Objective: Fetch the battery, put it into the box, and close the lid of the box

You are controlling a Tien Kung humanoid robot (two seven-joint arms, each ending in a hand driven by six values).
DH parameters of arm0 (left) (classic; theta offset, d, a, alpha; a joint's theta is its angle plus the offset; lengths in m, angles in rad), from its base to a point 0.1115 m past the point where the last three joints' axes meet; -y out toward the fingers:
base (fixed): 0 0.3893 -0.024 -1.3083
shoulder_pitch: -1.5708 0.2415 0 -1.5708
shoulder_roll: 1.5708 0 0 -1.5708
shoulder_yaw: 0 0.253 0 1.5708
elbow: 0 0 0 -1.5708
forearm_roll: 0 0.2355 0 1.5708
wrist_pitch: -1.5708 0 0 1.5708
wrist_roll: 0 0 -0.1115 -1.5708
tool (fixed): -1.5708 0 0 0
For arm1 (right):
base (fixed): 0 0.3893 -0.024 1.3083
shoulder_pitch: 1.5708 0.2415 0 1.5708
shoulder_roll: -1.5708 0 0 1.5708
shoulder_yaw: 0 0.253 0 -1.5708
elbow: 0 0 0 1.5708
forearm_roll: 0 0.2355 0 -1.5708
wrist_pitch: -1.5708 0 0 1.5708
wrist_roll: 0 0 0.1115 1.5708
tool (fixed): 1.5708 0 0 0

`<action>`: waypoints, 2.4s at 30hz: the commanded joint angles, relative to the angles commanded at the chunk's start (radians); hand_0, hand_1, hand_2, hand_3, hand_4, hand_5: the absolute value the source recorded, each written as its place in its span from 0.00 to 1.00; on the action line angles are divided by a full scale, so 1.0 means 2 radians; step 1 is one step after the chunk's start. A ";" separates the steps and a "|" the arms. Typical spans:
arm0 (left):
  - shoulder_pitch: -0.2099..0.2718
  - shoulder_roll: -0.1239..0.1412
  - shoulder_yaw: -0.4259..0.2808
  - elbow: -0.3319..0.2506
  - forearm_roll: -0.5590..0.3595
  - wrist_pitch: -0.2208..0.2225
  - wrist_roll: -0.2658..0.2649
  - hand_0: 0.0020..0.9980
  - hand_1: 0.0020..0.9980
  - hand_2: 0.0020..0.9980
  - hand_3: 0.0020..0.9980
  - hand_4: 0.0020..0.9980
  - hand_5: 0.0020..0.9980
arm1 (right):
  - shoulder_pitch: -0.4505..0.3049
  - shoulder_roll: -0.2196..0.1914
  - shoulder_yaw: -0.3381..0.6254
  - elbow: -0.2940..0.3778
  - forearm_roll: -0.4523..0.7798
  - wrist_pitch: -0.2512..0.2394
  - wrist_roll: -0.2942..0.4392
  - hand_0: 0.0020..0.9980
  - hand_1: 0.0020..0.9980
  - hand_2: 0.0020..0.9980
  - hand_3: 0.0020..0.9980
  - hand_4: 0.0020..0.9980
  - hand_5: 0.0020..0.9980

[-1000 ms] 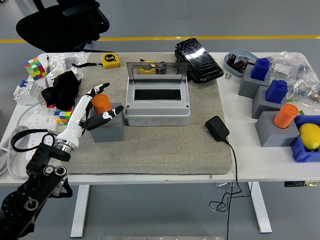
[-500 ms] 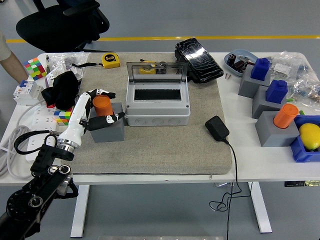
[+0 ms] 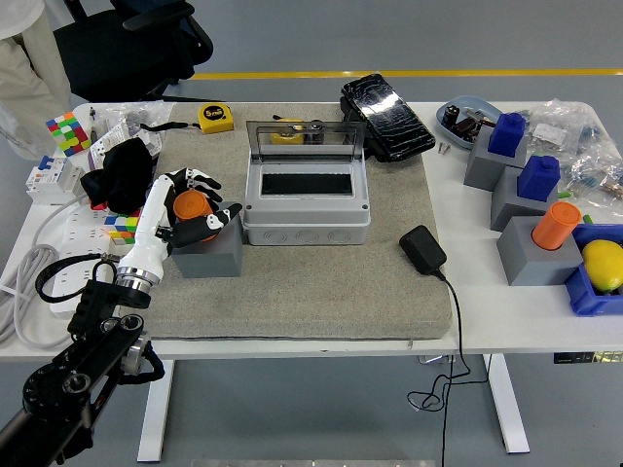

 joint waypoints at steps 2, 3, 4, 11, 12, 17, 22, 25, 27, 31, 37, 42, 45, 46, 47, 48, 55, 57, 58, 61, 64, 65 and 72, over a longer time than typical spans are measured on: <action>-0.001 -0.002 -0.001 0.002 -0.002 0.001 -0.002 0.26 0.25 0.33 0.37 0.83 0.00 | 0.000 0.000 0.000 0.000 0.000 0.000 0.001 0.58 0.63 0.66 0.56 0.95 0.49; -0.002 -0.004 -0.001 0.004 -0.003 0.001 -0.003 0.23 0.19 0.29 0.33 0.76 0.00 | 0.000 0.000 0.000 0.000 0.000 -0.001 0.002 0.58 0.63 0.66 0.56 0.95 0.49; -0.003 -0.005 -0.001 0.005 -0.003 0.002 -0.004 0.23 0.19 0.29 0.33 0.76 0.00 | 0.000 0.001 0.000 0.000 0.000 -0.001 0.002 0.58 0.63 0.66 0.56 0.95 0.49; -0.007 -0.010 -0.001 0.005 -0.005 0.004 -0.008 0.19 0.14 0.24 0.30 0.75 0.00 | -0.001 0.001 -0.002 0.000 0.002 -0.002 0.005 0.58 0.63 0.66 0.56 0.95 0.49; -0.007 -0.010 -0.001 0.005 -0.005 0.005 -0.008 0.19 0.14 0.24 0.30 0.75 0.00 | -0.001 0.001 -0.002 0.000 0.002 -0.002 0.005 0.58 0.63 0.66 0.56 0.95 0.49; -0.010 -0.012 0.000 0.003 -0.007 0.006 -0.014 0.16 0.13 0.21 0.25 0.73 0.00 | -0.001 0.001 -0.002 0.000 0.002 -0.003 0.008 0.58 0.63 0.66 0.56 0.95 0.49; -0.010 -0.011 0.001 -0.004 -0.005 0.004 -0.015 0.15 0.11 0.19 0.22 0.69 0.00 | -0.001 0.001 -0.002 0.000 0.003 -0.006 0.013 0.58 0.63 0.66 0.56 0.95 0.49; -0.013 -0.008 0.005 -0.018 0.001 0.001 -0.011 0.15 0.11 0.19 0.22 0.69 0.00 | -0.001 0.001 -0.002 0.000 0.004 -0.006 0.014 0.58 0.63 0.66 0.56 0.95 0.49; -0.016 -0.003 0.009 -0.030 0.006 0.000 -0.006 0.14 0.10 0.18 0.22 0.68 0.00 | -0.002 0.001 -0.002 0.000 0.004 -0.007 0.015 0.58 0.63 0.66 0.56 0.95 0.49; -0.032 0.011 0.030 -0.059 0.026 0.003 0.019 0.14 0.10 0.18 0.22 0.68 0.00 | -0.002 0.000 -0.003 0.000 0.004 -0.007 0.016 0.58 0.63 0.66 0.56 0.95 0.49; -0.088 0.030 0.091 -0.080 0.087 0.009 0.075 0.13 0.09 0.18 0.22 0.65 0.00 | 0.001 -0.001 -0.005 0.001 0.004 -0.007 0.016 0.58 0.63 0.66 0.55 0.95 0.49; -0.143 0.030 0.149 -0.062 0.139 0.010 0.122 0.12 0.09 0.18 0.22 0.64 0.00 | 0.001 -0.001 -0.007 0.001 0.005 -0.008 0.017 0.58 0.63 0.66 0.55 0.95 0.49; -0.168 0.025 0.177 -0.048 0.169 0.013 0.142 0.12 0.09 0.18 0.22 0.61 0.00 | 0.001 -0.001 -0.008 0.001 0.006 -0.008 0.016 0.58 0.63 0.66 0.55 0.95 0.49; -0.177 0.023 0.187 -0.042 0.178 0.014 0.148 0.12 0.09 0.18 0.22 0.61 0.00 | 0.000 -0.001 -0.009 0.001 0.006 -0.008 0.016 0.58 0.63 0.66 0.55 0.95 0.49; -0.184 0.021 0.194 -0.037 0.188 0.014 0.153 0.12 0.09 0.18 0.22 0.61 0.00 | -0.001 -0.001 -0.009 0.001 0.007 -0.008 0.016 0.58 0.63 0.66 0.55 0.95 0.49; -0.192 0.017 0.203 -0.032 0.199 0.015 0.159 0.12 0.09 0.18 0.22 0.61 0.00 | -0.001 -0.001 -0.010 0.001 0.007 -0.008 0.016 0.58 0.63 0.66 0.55 0.95 0.49; -0.237 -0.009 0.243 0.002 0.258 0.019 0.182 0.12 0.09 0.18 0.22 0.60 0.00 | -0.003 0.002 -0.012 0.001 0.008 -0.008 0.016 0.58 0.63 0.66 0.55 0.95 0.49; -0.248 -0.018 0.254 0.012 0.263 0.022 0.183 0.12 0.09 0.18 0.22 0.63 0.00 | -0.002 0.002 -0.013 0.001 0.008 -0.008 0.017 0.57 0.63 0.66 0.55 0.95 0.49; -0.254 -0.023 0.259 0.017 0.268 0.023 0.183 0.12 0.09 0.18 0.22 0.63 0.00 | -0.002 0.003 -0.014 0.001 0.009 -0.008 0.017 0.57 0.63 0.66 0.55 0.95 0.49; -0.272 -0.027 0.273 0.037 0.283 0.025 0.186 0.12 0.09 0.18 0.22 0.63 0.00 | -0.001 0.003 -0.017 0.001 0.009 -0.008 0.017 0.57 0.63 0.66 0.55 0.95 0.49; -0.287 -0.027 0.290 0.057 0.287 0.028 0.189 0.13 0.10 0.18 0.22 0.76 0.00 | -0.001 0.004 -0.019 0.001 0.011 -0.008 0.016 0.58 0.63 0.66 0.55 0.95 0.49; -0.292 -0.027 0.295 0.063 0.287 0.029 0.188 0.13 0.10 0.18 0.22 0.76 0.00 | -0.001 0.004 -0.019 0.001 0.011 -0.008 0.016 0.58 0.63 0.66 0.55 0.95 0.49; -0.320 -0.027 0.331 0.107 0.291 0.032 0.187 0.13 0.10 0.18 0.22 0.79 0.00 | -0.001 0.004 -0.025 0.002 0.013 -0.008 0.016 0.58 0.63 0.66 0.55 0.95 0.49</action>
